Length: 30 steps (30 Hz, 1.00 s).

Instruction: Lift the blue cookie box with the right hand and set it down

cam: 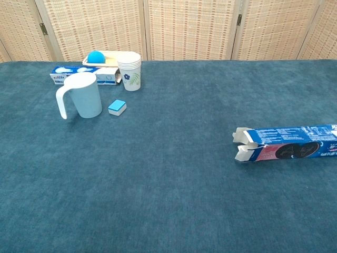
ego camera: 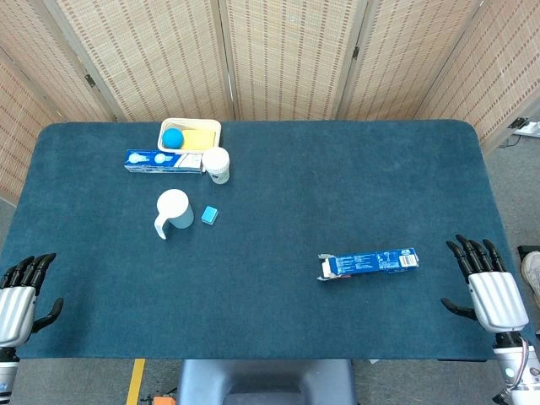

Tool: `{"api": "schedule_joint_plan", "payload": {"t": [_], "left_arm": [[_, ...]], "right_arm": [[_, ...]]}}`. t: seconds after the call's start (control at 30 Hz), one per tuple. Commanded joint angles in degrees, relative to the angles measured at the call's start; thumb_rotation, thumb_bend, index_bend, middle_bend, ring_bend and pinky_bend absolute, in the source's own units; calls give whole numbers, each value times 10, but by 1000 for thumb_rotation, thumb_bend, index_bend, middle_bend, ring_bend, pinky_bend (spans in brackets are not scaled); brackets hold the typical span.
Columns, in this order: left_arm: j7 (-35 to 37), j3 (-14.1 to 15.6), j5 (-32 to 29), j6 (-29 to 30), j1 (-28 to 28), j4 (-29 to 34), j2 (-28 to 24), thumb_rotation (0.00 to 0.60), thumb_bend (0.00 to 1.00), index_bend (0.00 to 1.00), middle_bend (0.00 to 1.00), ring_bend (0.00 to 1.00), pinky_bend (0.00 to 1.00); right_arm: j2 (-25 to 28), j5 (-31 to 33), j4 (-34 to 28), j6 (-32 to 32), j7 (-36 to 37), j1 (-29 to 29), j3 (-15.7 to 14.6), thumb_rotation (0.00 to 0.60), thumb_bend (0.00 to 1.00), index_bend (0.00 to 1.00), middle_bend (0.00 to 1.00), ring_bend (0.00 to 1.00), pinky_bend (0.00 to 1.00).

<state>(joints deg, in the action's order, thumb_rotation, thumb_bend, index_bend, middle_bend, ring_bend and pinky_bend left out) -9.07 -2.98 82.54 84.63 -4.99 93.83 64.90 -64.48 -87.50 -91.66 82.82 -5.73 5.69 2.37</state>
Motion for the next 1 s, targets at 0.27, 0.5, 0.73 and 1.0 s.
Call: {"api": "schedule_joint_plan", "payload": {"t": [0.27,0.5,0.73,1.0], "left_arm": [[-5,-1,-4,4,3,4,0,600,383,111,160,115,185],[-1,-2,-9,-7,-1,2,-1,600,383,112,160,115,185],[1,0,-5,-3,1,2,-2,600,383,112,160,115,185],[15,10,9,-20,-6,4,-11,600,384,113,135,96,187]], "right_arm": [[-1,2,1,-18,-4,10,-1,600,129,87,68,89,0],[3,3,21,-68,29,38,-2,600,129,92,88,96,0],[7,24,66,-150,23,81,1,600,129,214,169,131,0],[-32,40,137,-231,51,139,12,600,129,245,177,152,0]]}}
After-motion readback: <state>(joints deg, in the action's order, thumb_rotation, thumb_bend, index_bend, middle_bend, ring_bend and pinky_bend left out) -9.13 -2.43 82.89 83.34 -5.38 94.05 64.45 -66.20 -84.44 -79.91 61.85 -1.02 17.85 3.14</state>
